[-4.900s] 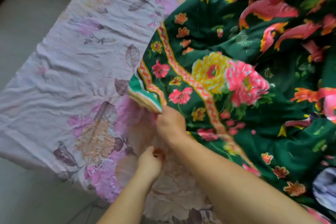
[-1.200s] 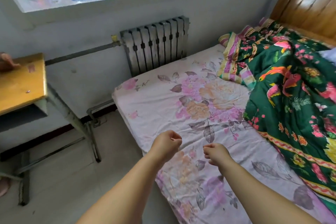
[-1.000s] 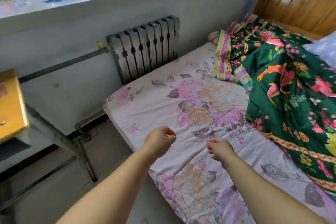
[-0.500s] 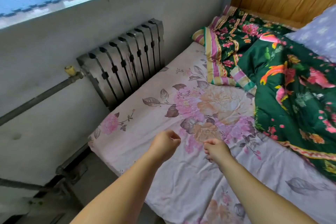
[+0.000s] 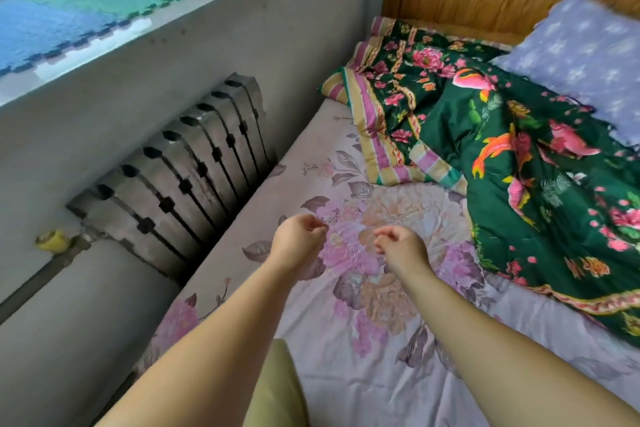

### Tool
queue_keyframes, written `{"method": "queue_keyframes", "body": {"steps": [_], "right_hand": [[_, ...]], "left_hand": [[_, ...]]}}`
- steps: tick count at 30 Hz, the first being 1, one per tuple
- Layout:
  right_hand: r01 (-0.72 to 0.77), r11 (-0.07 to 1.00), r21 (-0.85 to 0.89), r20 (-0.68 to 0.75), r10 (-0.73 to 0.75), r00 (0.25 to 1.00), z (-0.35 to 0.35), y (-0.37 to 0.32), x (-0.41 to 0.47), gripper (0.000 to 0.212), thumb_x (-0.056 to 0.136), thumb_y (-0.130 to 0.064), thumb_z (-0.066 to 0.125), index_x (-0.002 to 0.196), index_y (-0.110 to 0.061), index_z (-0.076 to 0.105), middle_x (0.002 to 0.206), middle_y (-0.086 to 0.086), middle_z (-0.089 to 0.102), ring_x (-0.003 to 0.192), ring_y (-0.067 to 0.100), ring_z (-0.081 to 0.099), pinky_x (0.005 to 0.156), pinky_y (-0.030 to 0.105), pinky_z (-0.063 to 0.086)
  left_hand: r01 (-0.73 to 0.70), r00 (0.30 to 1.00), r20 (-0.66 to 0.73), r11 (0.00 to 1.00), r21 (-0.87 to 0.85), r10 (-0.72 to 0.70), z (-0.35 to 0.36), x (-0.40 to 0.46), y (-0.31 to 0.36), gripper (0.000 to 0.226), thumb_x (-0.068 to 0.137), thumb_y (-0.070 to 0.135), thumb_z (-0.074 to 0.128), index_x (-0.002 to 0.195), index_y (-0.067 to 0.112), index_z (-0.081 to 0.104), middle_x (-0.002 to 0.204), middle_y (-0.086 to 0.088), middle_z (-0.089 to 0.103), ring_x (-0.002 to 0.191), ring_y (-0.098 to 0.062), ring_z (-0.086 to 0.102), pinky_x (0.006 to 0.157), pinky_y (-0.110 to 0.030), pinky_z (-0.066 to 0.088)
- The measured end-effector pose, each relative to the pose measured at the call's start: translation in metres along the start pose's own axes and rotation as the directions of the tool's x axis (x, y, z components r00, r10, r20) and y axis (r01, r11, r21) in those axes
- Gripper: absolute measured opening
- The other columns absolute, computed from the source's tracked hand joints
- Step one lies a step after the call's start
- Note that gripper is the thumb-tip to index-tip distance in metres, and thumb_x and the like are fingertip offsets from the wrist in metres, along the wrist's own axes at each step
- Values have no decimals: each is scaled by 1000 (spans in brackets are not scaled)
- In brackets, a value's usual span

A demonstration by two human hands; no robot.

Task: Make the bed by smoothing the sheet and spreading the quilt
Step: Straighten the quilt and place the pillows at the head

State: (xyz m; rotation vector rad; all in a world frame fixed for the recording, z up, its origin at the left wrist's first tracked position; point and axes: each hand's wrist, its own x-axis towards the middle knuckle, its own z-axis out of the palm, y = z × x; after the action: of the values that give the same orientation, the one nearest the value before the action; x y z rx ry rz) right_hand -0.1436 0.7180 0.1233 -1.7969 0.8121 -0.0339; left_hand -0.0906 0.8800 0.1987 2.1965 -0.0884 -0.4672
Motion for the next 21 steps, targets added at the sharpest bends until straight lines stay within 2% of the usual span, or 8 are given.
{"method": "queue_keyframes", "body": {"steps": [4, 6, 8, 11, 15, 18, 21], "right_hand": [[-16, 1000, -25, -64, 15, 998, -14, -16, 32, 18, 95, -8, 49, 87, -20, 61, 94, 6, 65, 94, 26, 64, 79, 33, 49], [-43, 997, -66, -88, 37, 995, -20, -19, 56, 15, 94, -10, 51, 90, -20, 62, 92, 4, 64, 93, 27, 64, 82, 35, 50], [-76, 991, -106, -102, 65, 993, -26, -20, 84, 14, 93, -12, 53, 95, -19, 65, 87, 0, 62, 91, 26, 64, 81, 35, 51], [-127, 976, -179, -114, 107, 988, -30, -17, 130, 16, 94, -16, 54, 105, -15, 65, 90, 0, 60, 93, 23, 62, 76, 27, 46], [-208, 937, -280, -110, 184, 977, -23, -1, 198, 17, 94, -18, 55, 108, -17, 64, 95, -1, 57, 90, 19, 57, 72, 21, 38], [-241, 888, -391, -88, 224, 971, -18, 11, 239, 20, 95, -19, 52, 112, -17, 62, 107, 2, 60, 95, 19, 56, 75, 21, 39], [-249, 817, -519, -76, 246, 966, -1, 35, 293, 24, 95, -19, 48, 116, -17, 61, 119, 5, 61, 108, 24, 57, 86, 27, 47]], "left_hand": [[-43, 995, 95, 999, 9, 41, 17, 54, 19, 18, 89, 4, 49, 89, 10, 66, 80, -7, 65, 84, -28, 65, 81, -35, 53], [-43, 987, 158, 999, -7, 44, 33, 89, 29, 19, 90, 4, 48, 93, 8, 66, 81, -8, 65, 80, -25, 64, 77, -33, 53], [-45, 974, 223, 999, 5, 43, 53, 125, 37, 19, 90, 5, 47, 92, 10, 65, 83, -10, 66, 85, -27, 64, 78, -35, 54], [-75, 950, 308, 995, 70, 50, 86, 179, 41, 20, 92, 8, 48, 100, 10, 66, 101, -12, 68, 98, -29, 63, 80, -33, 51], [-160, 917, 396, 955, 250, 50, 123, 254, 18, 26, 92, 14, 53, 117, 14, 61, 120, -10, 60, 101, -28, 60, 73, -25, 43], [-220, 893, 448, 905, 364, 37, 147, 300, -12, 39, 89, 16, 60, 127, 19, 55, 132, -9, 46, 106, -28, 56, 81, -27, 45], [-279, 865, 501, 819, 501, -12, 180, 348, -49, 55, 87, 21, 65, 138, 27, 44, 143, -9, 34, 129, -30, 37, 99, -39, 43]]}}
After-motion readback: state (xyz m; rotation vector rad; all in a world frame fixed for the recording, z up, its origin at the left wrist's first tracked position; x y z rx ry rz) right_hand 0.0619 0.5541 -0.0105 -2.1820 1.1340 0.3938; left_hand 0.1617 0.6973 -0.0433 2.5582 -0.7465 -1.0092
